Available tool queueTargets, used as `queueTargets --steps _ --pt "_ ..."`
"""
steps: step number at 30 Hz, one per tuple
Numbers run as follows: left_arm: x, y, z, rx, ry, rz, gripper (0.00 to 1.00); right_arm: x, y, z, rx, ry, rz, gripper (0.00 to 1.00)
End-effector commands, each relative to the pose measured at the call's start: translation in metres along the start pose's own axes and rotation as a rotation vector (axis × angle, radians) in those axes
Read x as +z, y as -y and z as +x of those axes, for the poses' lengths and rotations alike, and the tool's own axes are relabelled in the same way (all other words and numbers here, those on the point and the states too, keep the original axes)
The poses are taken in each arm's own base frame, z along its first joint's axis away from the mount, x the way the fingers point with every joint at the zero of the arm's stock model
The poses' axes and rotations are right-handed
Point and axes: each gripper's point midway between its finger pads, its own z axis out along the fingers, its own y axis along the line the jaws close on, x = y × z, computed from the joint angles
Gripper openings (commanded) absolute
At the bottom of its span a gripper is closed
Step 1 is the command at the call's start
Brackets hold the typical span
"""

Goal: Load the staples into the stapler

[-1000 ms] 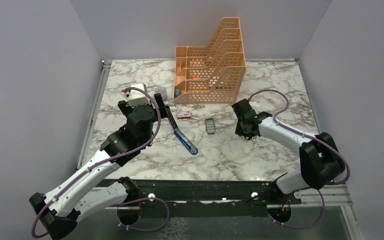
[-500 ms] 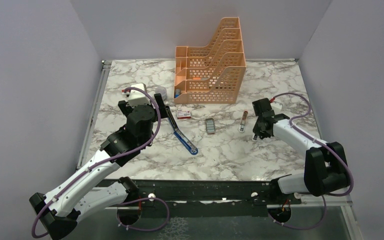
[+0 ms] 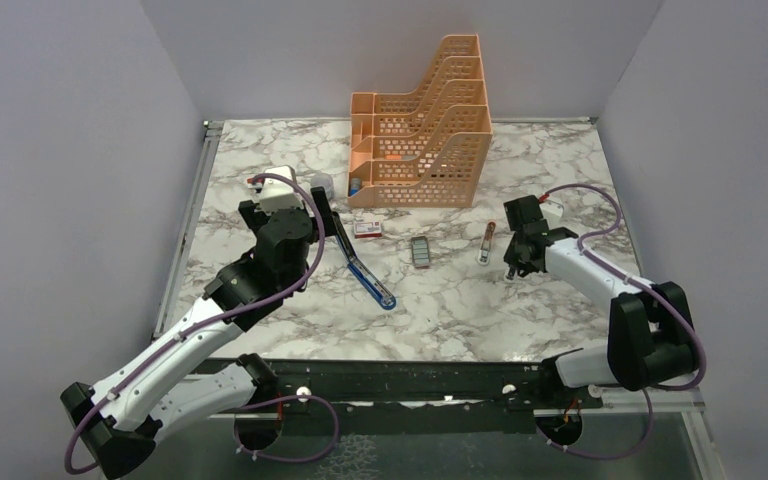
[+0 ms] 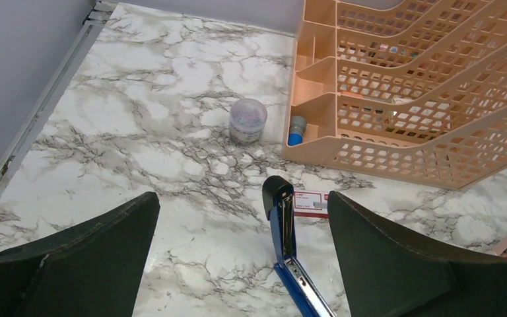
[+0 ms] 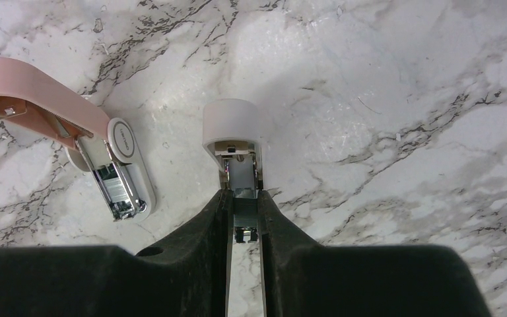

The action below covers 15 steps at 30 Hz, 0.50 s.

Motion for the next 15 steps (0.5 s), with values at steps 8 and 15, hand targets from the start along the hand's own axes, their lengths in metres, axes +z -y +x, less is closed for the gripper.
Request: queueTargets --steps 8,15 --pt "0.0007 0.0042 -0.0048 -0.006 0.012 0.014 0.98 0.0076 -0.0065 0.0036 0.011 -0.016 -0.021 0.23" --pt "0.0012 0.0047 -0.0044 -0.005 0.011 0.014 0.98 0.0085 -0.0016 0.0085 0.007 -0.027 -0.003 0.23"
